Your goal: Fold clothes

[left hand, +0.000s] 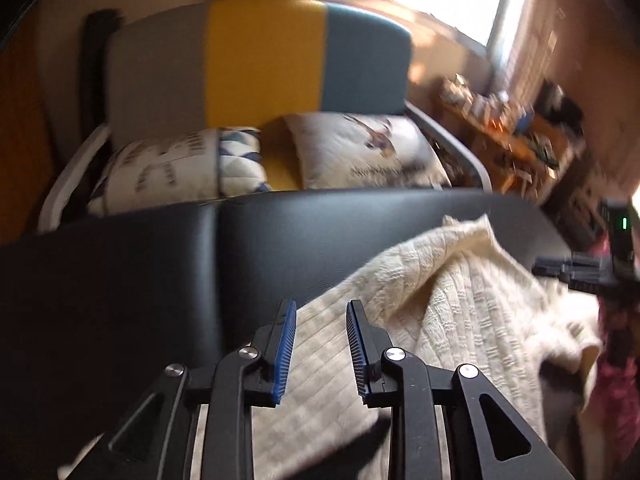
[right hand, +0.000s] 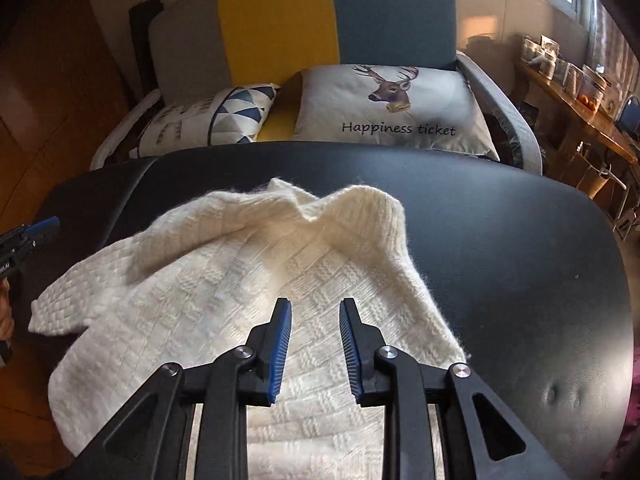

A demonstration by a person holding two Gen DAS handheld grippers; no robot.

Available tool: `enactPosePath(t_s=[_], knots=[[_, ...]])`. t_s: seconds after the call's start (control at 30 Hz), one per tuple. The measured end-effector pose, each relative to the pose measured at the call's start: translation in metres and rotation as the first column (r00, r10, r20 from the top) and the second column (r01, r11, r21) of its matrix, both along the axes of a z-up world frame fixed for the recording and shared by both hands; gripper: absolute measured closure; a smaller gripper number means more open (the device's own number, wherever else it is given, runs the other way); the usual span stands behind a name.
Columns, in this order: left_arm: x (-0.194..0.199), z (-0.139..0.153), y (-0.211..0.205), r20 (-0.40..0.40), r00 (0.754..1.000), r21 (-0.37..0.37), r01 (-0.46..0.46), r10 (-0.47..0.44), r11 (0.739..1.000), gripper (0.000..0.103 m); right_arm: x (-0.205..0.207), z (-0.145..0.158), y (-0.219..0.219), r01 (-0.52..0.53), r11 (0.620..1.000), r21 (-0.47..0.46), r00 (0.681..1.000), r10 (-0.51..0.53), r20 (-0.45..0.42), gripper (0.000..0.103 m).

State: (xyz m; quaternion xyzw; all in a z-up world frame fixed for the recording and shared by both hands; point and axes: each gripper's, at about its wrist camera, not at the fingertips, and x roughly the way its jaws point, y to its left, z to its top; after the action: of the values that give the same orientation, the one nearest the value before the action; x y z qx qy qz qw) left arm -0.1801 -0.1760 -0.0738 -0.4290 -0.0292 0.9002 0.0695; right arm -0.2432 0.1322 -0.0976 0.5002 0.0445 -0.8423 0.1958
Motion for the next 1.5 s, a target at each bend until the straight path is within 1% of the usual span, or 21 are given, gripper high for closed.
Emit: enactPosePath(t_s=[0.03, 0.1, 0.2, 0.33, 0.4, 0.47, 0.5, 0.67, 0.77, 0.8, 0.83, 0.87, 0.9, 0.97, 1.07, 1.17, 1.23, 1.27, 1.33, 1.4, 1.5], knots=[[-0.014, -0.006, 0.012, 0.011, 0.999, -0.027, 0.034, -0.033, 0.999, 0.076, -0.008, -0.006, 0.006, 0.014, 1.000, 0.016, 1.000, -0.014, -0.003, 0.079], [-0.037, -0.016, 0.028, 0.028, 0.996, -0.043, 0.083, -0.082, 0.996, 0.076, -0.021, -0.013, 0.015, 0.029, 0.998, 0.055, 0.999, -0.028, -0.019, 0.078], [-0.063, -0.027, 0.050, 0.047, 0.984, -0.074, 0.174, -0.170, 0.982, 0.075, -0.039, -0.021, 0.024, -0.004, 0.998, 0.057, 1.000, 0.006, -0.021, 0.076], [-0.086, -0.040, 0.074, 0.094, 0.958, -0.098, 0.279, -0.271, 0.955, 0.071, -0.061, -0.043, 0.027, -0.050, 0.995, 0.086, 0.998, 0.047, 0.037, 0.073], [-0.095, -0.044, 0.082, 0.109, 0.945, -0.099, 0.320, -0.309, 0.942, 0.066, -0.067, -0.055, 0.029, -0.062, 0.993, 0.099, 0.996, 0.056, 0.067, 0.073], [-0.102, -0.049, 0.088, 0.129, 0.934, -0.097, 0.347, -0.333, 0.933, 0.061, -0.071, -0.067, 0.031, -0.068, 0.990, 0.123, 0.994, 0.057, 0.090, 0.073], [-0.106, -0.051, 0.091, 0.143, 0.929, -0.094, 0.357, -0.342, 0.929, 0.056, -0.071, -0.073, 0.032, -0.071, 0.989, 0.133, 0.993, 0.058, 0.099, 0.073], [-0.121, -0.066, 0.102, 0.204, 0.910, -0.115, 0.387, -0.360, 0.915, 0.052, -0.066, -0.076, 0.041, -0.059, 0.995, 0.080, 0.996, 0.054, 0.074, 0.071], [-0.123, -0.077, 0.101, 0.236, 0.904, -0.064, 0.379, -0.355, 0.923, 0.052, -0.063, -0.076, 0.039, -0.079, 0.992, 0.094, 0.995, 0.073, 0.060, 0.071], [-0.123, -0.081, 0.101, 0.247, 0.902, -0.046, 0.375, -0.354, 0.926, 0.055, -0.062, -0.076, 0.038, -0.087, 0.991, 0.101, 0.995, 0.081, 0.059, 0.071], [-0.122, -0.083, 0.099, 0.244, 0.904, -0.018, 0.367, -0.352, 0.930, 0.060, -0.061, -0.075, 0.036, -0.095, 0.990, 0.107, 0.994, 0.089, 0.058, 0.071], [-0.118, -0.084, 0.097, 0.236, 0.909, -0.005, 0.355, -0.344, 0.935, 0.078, -0.060, -0.075, 0.035, -0.103, 0.988, 0.114, 0.994, 0.097, 0.056, 0.075], [-0.114, -0.083, 0.095, 0.228, 0.914, 0.003, 0.343, -0.334, 0.939, 0.087, -0.059, -0.075, 0.034, -0.112, 0.986, 0.121, 0.993, 0.106, 0.055, 0.083], [-0.106, -0.083, 0.092, 0.211, 0.925, 0.019, 0.318, -0.315, 0.948, 0.092, -0.052, -0.073, 0.021, -0.138, 0.973, 0.183, 0.990, 0.135, 0.027, 0.092], [-0.088, -0.073, 0.080, 0.152, 0.952, 0.034, 0.264, -0.266, 0.964, 0.094, -0.042, -0.061, 0.008, -0.148, 0.960, 0.239, 0.987, 0.159, -0.028, 0.093], [-0.071, -0.050, 0.057, 0.072, 0.978, 0.045, 0.193, -0.196, 0.980, 0.094, -0.032, -0.049, -0.005, -0.153, 0.943, 0.295, 0.979, 0.185, -0.082, 0.094], [-0.060, -0.034, 0.041, 0.018, 0.989, 0.054, 0.147, -0.148, 0.988, 0.094, -0.031, -0.034, -0.011, -0.140, 0.942, 0.307, 0.973, 0.188, -0.133, 0.094], [-0.056, -0.027, 0.035, -0.006, 0.992, 0.044, 0.124, -0.124, 0.991, 0.094, -0.032, -0.025, -0.014, -0.133, 0.943, 0.305, 0.969, 0.188, -0.158, 0.097], [-0.053, -0.017, 0.022, -0.042, 0.996, 0.017, 0.084, -0.083, 0.996, 0.094, -0.039, -0.015, -0.022, -0.121, 0.946, 0.300, 0.966, 0.182, -0.185, 0.097], [-0.053, -0.016, 0.011, -0.056, 0.997, -0.022, 0.043, -0.044, 0.999, 0.094, -0.047, -0.009, -0.030, -0.111, 0.947, 0.300, 0.964, 0.176, -0.201, 0.097], [-0.063, -0.029, -0.004, -0.020, 1.000, -0.047, -0.013, 0.012, 0.999, 0.094, -0.063, -0.019, -0.045, -0.100, 0.941, 0.325, 0.965, 0.171, -0.197, 0.097]])
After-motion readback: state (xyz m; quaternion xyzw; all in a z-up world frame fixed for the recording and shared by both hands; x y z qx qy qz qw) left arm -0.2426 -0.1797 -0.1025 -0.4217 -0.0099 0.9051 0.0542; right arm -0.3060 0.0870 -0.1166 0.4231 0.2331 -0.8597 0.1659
